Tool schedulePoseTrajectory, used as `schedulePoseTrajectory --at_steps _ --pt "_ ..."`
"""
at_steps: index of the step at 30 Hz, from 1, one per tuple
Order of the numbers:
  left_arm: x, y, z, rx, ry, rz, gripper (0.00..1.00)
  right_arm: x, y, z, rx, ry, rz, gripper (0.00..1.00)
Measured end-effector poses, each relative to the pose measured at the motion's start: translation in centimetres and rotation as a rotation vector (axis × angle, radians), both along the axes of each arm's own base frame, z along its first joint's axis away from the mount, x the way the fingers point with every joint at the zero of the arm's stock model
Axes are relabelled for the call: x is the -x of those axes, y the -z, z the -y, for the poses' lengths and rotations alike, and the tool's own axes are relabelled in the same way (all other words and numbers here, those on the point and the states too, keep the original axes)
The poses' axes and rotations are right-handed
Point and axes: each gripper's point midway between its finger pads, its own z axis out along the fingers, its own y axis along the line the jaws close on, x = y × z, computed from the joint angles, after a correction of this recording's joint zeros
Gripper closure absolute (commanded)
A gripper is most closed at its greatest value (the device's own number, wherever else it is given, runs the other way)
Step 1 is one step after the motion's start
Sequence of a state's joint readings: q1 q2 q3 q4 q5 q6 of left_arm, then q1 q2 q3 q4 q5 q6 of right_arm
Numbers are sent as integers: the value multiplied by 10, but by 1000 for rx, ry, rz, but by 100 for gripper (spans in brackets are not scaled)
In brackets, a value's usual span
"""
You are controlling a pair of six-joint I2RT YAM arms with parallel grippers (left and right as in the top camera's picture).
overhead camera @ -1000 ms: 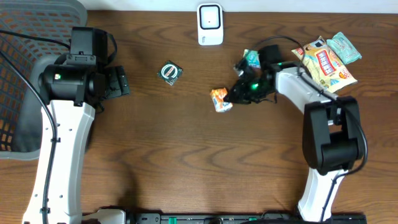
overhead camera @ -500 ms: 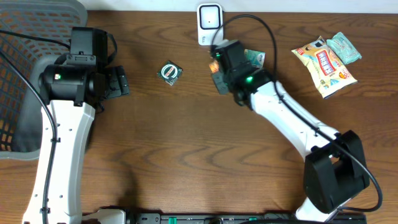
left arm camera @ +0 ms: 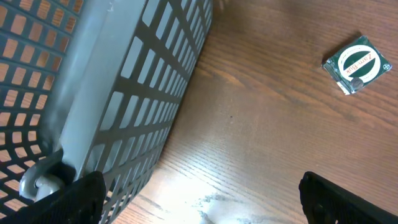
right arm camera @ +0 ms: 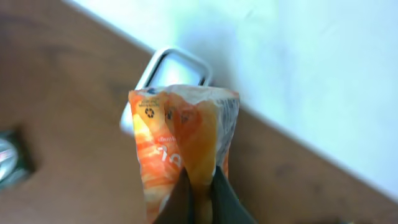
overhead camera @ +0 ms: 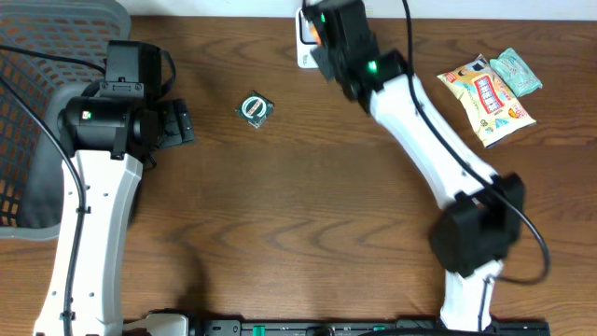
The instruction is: Scan the item barcode
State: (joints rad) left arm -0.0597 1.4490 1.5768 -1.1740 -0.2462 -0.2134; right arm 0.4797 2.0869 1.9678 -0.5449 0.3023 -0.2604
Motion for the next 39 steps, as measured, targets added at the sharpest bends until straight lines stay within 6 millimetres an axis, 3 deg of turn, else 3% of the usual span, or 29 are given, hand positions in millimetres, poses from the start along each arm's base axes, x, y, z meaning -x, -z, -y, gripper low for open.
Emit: schedulePoseTrajectory --at_steps 2,5,11,14,19,31,35,39 --pt "0 0 0 0 0 0 2 -18 4 1 52 7 22 99" --pt "0 0 0 0 0 0 2 -63 20 0 191 45 116 99" --pt "0 0 0 0 0 0 2 -98 72 -2 388 23 180 99" --pt "0 0 0 0 0 0 2 -100 86 -2 434 2 167 99" --pt "0 0 0 0 0 0 2 -101 84 -6 438 -26 173 99" --pt "0 0 0 0 0 0 3 -93 102 -6 364 -30 93 99" --pt "0 0 0 0 0 0 2 -91 100 18 319 31 45 99" --pt "0 0 0 0 0 0 2 -90 74 73 246 159 9 99"
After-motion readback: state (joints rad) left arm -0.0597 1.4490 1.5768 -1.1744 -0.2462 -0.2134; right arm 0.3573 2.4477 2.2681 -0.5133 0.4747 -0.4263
